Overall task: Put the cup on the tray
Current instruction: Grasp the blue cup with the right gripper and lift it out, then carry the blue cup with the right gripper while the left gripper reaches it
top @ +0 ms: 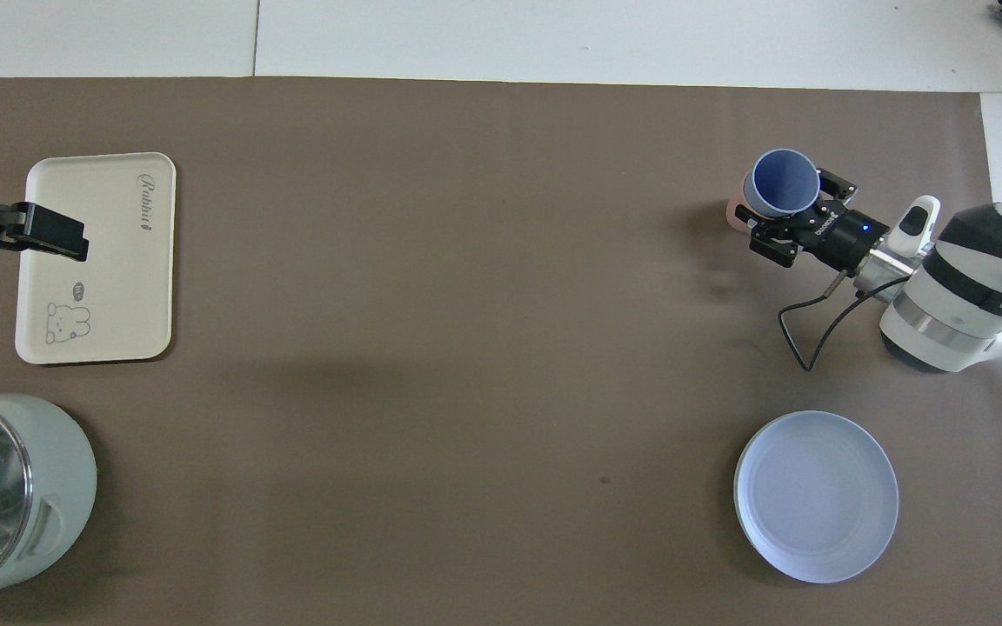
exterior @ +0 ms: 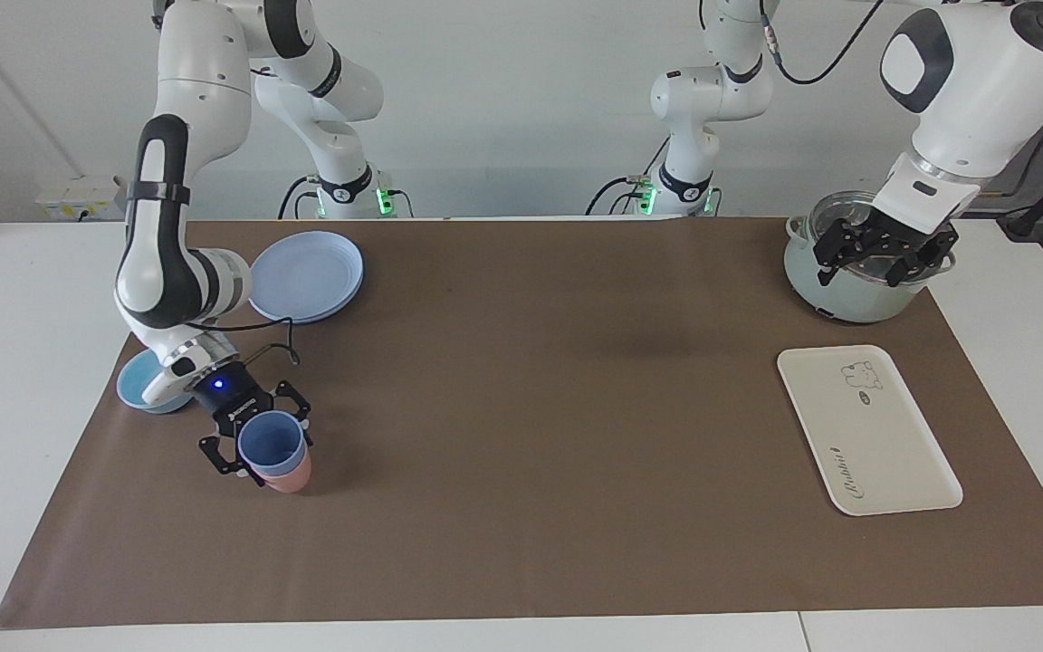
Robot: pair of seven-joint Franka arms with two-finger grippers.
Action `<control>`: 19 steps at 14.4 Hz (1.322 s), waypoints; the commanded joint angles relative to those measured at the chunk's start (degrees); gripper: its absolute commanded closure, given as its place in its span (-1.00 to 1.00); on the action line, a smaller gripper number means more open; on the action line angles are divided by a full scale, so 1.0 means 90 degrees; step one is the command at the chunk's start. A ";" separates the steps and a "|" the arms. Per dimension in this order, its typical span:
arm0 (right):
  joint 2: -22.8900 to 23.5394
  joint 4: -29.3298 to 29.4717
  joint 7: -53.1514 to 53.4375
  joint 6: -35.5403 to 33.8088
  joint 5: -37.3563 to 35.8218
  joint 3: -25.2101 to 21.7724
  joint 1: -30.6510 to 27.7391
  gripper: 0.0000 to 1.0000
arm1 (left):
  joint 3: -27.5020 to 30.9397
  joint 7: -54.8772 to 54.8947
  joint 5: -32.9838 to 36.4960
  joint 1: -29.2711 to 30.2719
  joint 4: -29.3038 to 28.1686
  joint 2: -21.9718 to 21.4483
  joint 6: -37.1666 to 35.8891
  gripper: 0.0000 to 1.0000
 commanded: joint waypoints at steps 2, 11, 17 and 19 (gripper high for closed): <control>-0.0984 -0.0233 0.2178 0.0113 -0.2265 -0.0014 0.0149 1.00 | -0.0021 0.0072 0.0096 0.0024 -0.0188 -0.0167 0.0067 -1.00; -0.2226 0.0146 0.6684 -0.2014 -0.7133 0.0025 0.0743 1.00 | -0.0021 0.0072 0.0096 0.0025 -0.0188 -0.0167 0.0067 -1.00; -0.2197 0.0626 0.7709 -0.2495 -0.8197 0.0025 0.1661 1.00 | -0.0021 0.0062 0.0096 0.0015 -0.0188 -0.0186 0.0027 -1.00; -0.2188 0.0635 0.8032 -0.2495 -0.8414 0.0025 0.1857 1.00 | -0.0021 0.0062 0.0096 0.0024 -0.0188 -0.0186 0.0028 -1.00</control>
